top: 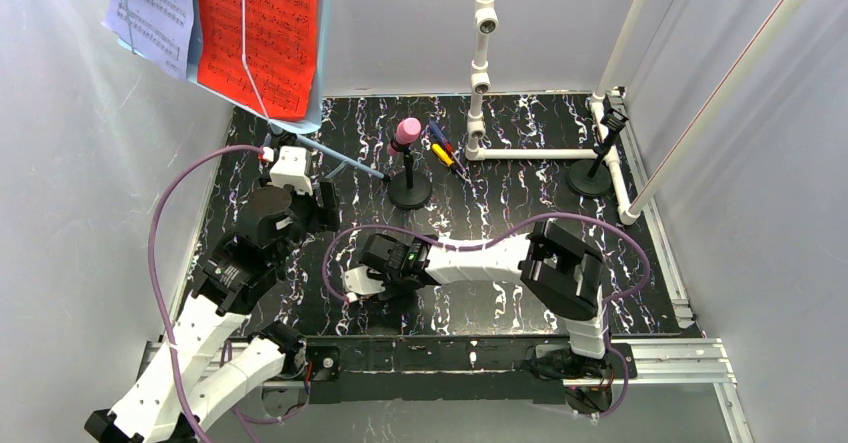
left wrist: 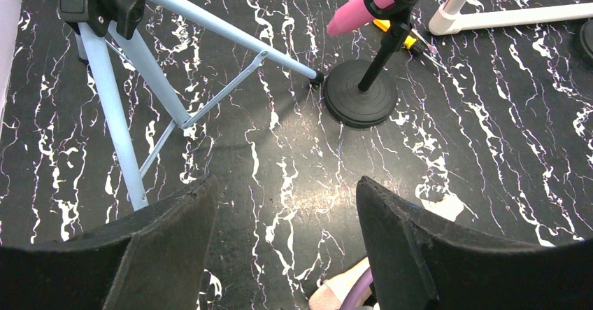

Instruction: Pack up the instrument practice props

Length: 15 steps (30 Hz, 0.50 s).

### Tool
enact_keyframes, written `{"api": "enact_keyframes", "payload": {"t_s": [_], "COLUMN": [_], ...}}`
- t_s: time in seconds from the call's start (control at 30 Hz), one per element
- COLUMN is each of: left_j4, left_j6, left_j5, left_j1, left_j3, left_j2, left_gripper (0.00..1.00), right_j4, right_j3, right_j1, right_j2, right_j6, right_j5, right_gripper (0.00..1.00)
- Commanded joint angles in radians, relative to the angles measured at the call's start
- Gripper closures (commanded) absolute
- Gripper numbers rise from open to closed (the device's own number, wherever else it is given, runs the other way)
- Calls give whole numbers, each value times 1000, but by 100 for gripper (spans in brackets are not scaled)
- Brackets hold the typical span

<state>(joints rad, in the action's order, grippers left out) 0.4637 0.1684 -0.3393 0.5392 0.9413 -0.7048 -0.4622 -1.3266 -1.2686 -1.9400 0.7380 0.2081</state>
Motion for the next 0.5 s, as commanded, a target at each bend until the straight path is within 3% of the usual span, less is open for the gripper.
{"api": "enact_keyframes", "payload": {"t_s": [0.0, 0.13, 0.47], "left_j4": [-12, -12, -14], "left_j6": [2, 1, 1], "left_j5": [8, 17, 29], "left_j1": [-5, -5, -7], "left_j3": [-4, -4, -4], "left_j2": [14, 16, 20], "left_gripper": [30, 30, 30], "right_j4": [-52, -20, 124], "right_j3": [45, 119, 284], "right_j1": [9, 69, 346], "right_j2": [12, 73, 246], "right_j6": [53, 59, 118], "right_j5": [181, 269, 423], "right_gripper": [73, 80, 81]}}
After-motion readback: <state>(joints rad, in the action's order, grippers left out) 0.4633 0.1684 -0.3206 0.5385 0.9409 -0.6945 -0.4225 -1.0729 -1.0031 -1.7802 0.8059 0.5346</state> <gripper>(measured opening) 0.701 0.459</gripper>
